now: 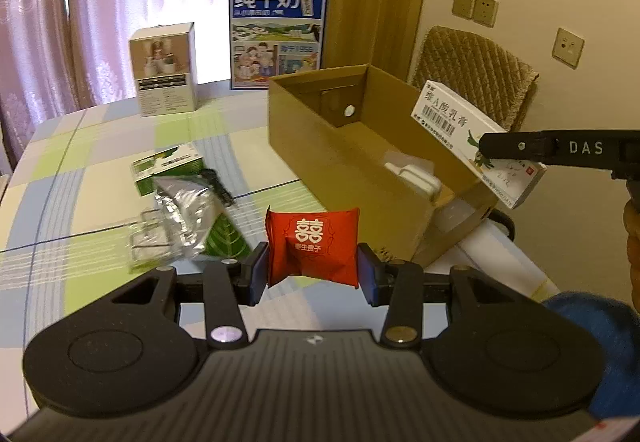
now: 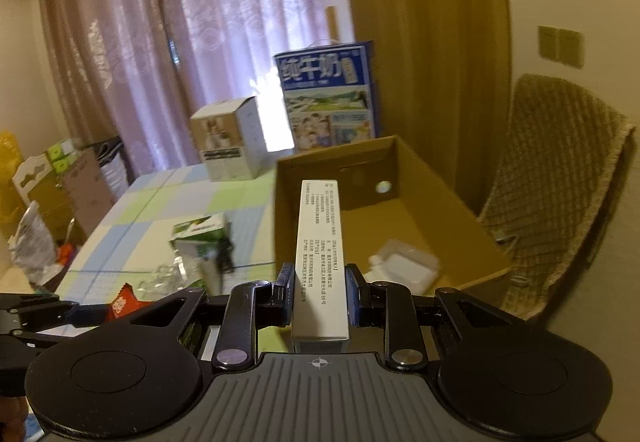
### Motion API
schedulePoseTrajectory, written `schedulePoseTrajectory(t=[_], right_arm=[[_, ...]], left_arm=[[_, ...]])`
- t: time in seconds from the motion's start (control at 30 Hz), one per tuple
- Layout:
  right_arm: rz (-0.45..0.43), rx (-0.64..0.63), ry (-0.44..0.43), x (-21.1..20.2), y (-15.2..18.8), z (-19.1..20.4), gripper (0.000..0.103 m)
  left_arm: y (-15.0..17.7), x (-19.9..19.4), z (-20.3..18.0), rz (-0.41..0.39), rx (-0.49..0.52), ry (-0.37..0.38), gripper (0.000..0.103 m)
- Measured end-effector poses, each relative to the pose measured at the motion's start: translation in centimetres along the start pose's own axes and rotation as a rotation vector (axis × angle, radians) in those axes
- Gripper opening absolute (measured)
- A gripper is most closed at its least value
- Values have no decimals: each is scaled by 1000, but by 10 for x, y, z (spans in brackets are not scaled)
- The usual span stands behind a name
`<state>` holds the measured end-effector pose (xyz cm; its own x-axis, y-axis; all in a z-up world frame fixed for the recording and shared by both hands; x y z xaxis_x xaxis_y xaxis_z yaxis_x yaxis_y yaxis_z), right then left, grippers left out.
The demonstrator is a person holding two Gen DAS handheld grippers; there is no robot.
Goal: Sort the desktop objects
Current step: 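Carry both held items over the open cardboard box, then lower both items into the cardboard box and open both tools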
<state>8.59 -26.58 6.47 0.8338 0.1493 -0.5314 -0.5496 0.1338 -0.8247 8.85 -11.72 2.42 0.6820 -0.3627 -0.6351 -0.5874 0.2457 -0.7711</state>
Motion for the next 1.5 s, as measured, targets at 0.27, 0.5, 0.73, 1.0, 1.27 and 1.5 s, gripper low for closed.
schedulePoseTrajectory(t=[0.27,0.5,0.73,1.0,1.27,1.5], right_arm=[[-5,14,39,1,-6,-30,23],[-6,18,54,8,-10,-48,23],[2,25,66,17,-15,-64,23],[9,7,72,30,-21,-73,23],[14,-10,72,43,-29,-79,23],[34,-32,70,62,-34,-82,23]], left_arm=[[-16,17,-23,-2,21,40,40],[-32,34,-39,-11,27,72,40],[-49,53,-54,-22,35,106,40],[-64,74,-75,-29,62,136,40],[-74,94,-80,-22,80,140,40],[-82,115,-79,-5,73,126,40]])
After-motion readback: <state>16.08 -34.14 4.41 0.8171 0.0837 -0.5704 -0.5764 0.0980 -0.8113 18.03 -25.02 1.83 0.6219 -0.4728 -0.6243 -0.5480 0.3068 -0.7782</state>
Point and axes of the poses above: each gripper's, at about its wrist camera, not at the fingertips, and x roughly the way its jaws point, z to its left, y to its underside, the point moved 2 cm from there along x, roughly the way its jaws point, and after that the axes turned 2 degrees about x, right-handed, at the moved point
